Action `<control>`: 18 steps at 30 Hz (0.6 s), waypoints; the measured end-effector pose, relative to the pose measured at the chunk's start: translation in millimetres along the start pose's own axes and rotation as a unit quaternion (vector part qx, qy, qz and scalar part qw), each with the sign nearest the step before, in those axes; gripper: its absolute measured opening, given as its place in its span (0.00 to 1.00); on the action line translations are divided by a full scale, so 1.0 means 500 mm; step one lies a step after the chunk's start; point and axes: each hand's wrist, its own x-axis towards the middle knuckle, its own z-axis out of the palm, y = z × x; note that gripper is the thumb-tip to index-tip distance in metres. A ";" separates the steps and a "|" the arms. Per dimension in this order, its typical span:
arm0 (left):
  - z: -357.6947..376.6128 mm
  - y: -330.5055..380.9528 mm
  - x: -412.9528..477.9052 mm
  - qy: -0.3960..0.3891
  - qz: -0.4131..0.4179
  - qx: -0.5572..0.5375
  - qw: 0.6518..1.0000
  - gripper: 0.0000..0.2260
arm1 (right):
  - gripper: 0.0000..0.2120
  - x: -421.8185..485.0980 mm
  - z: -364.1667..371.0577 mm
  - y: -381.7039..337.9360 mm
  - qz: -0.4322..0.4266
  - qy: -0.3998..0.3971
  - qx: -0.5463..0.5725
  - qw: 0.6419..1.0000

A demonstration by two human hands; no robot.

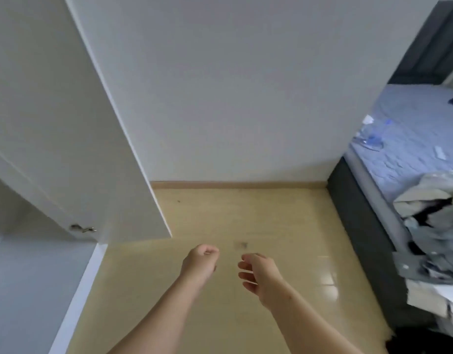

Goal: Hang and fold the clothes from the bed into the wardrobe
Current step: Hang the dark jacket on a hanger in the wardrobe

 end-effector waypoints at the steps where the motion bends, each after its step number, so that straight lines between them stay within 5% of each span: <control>1: 0.073 0.016 -0.013 -0.025 0.003 0.010 1.000 0.05 | 0.06 -0.002 -0.079 0.009 0.004 0.022 0.020 1.000; 9: 0.591 0.102 -0.165 -0.229 0.049 0.137 0.963 0.06 | 0.05 -0.071 -0.607 0.128 0.031 0.197 0.179 0.963; 18: 0.974 0.179 -0.280 -0.395 0.097 0.247 0.880 0.09 | 0.03 -0.119 -0.949 0.238 0.062 0.327 0.322 0.887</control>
